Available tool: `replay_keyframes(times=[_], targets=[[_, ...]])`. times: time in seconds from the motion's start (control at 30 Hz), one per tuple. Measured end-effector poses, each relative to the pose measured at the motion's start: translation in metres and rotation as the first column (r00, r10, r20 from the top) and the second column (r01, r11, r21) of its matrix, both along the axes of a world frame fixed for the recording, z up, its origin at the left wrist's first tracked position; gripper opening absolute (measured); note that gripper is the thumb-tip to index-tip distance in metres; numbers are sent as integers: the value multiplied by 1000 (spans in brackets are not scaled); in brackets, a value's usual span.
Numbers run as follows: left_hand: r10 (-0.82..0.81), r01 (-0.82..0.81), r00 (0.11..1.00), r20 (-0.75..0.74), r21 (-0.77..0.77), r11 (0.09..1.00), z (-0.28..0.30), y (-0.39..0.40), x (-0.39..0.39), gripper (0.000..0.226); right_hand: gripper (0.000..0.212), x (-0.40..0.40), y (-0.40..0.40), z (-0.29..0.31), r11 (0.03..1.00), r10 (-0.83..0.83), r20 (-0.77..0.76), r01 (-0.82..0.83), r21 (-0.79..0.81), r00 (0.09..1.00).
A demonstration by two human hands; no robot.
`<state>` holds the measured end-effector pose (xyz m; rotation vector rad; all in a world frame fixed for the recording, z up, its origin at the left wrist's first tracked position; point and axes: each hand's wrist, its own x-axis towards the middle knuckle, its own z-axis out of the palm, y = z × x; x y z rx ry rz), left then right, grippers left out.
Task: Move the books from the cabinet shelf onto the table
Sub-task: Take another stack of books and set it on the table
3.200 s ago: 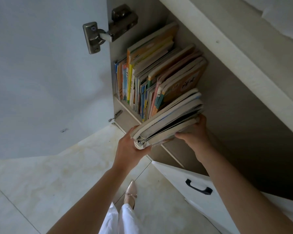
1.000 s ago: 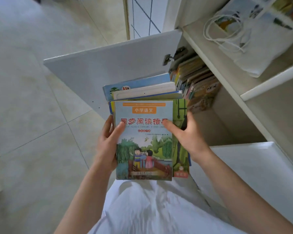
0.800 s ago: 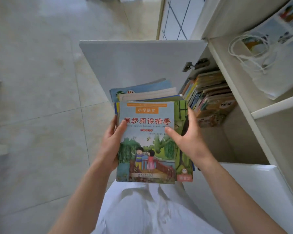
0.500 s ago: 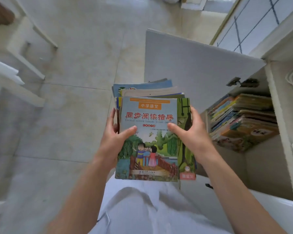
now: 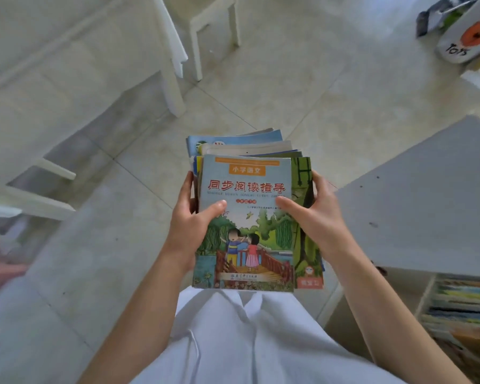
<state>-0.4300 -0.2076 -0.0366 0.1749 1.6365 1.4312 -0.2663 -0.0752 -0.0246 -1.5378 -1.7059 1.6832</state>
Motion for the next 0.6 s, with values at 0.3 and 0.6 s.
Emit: replay_keyframes(times=[0.3, 0.6], targets=[[235, -237, 971, -48, -46, 970, 5, -40, -151, 55, 89, -191, -9, -1, 967, 256, -10, -256, 1, 967], [499, -497, 867, 12, -59, 866, -7, -36, -272, 58, 85, -356, 22, 1, 880, 474, 14, -474, 2, 880]])
